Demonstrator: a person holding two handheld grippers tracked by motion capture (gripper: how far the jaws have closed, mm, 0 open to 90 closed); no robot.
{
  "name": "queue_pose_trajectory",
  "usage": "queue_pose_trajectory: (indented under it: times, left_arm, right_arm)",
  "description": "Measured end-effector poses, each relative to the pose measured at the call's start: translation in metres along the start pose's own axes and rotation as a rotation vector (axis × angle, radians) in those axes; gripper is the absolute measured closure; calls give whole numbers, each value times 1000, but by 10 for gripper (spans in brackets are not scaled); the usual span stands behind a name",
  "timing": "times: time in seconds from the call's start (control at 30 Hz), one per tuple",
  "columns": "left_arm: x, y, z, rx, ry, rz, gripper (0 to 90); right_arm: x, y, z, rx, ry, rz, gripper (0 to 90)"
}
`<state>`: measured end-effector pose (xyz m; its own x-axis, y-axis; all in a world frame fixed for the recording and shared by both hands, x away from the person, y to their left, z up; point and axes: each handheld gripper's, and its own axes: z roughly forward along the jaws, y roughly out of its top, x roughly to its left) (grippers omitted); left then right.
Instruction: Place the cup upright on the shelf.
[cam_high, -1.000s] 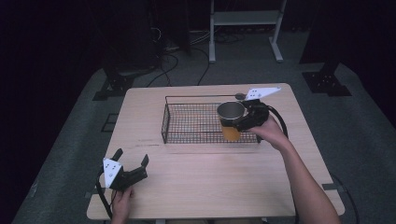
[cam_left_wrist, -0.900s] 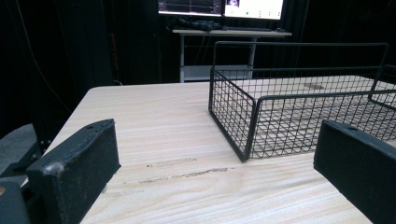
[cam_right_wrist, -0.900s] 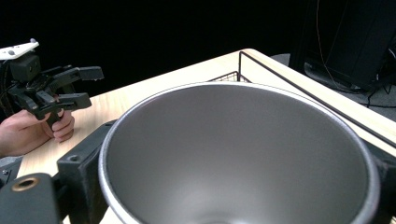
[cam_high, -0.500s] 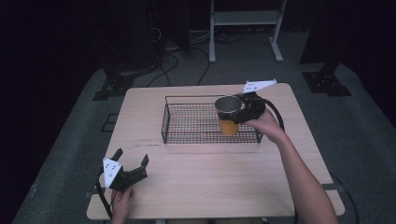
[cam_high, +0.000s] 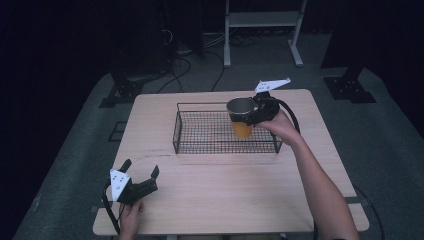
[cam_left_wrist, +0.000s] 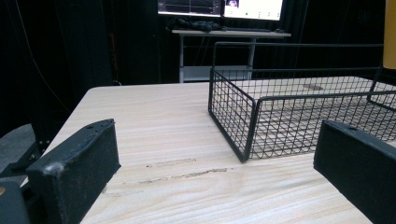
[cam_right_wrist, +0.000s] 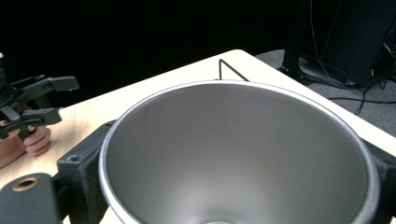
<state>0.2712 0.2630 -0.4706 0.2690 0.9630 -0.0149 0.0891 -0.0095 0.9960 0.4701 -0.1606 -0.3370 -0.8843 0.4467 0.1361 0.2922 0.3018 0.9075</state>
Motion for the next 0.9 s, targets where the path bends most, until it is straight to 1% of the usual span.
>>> queue_pose_trajectory:
  times: [0.13, 0.43, 0.47, 0.57, 0.67, 0.77, 0.9]
  left_arm:
    - [0, 0, 0, 0, 0, 0, 0]
    - [0, 0, 0, -1, 0, 0, 0]
    - [0, 0, 0, -1, 0, 0, 0]
    - [0, 0, 0, -1, -1, -1, 0]
    - [0, 0, 0, -2, -2, -2, 0]
    - [0, 0, 0, -2, -2, -2, 0]
    - [0, 0, 0, -2, -2, -2, 0]
  right_arm:
    - [-3, 2, 2, -4, 1, 4, 84]
    - [-11, 0, 14, 19, -4, 8, 84]
    - [-14, 0, 17, 19, -6, 14, 84]
    - [-16, -1, 19, 15, -4, 21, 84]
    - [-22, -3, 24, 9, -8, 36, 84]
    - [-24, -5, 27, 10, -8, 42, 84]
    - [-27, -10, 36, 28, -14, 43, 84]
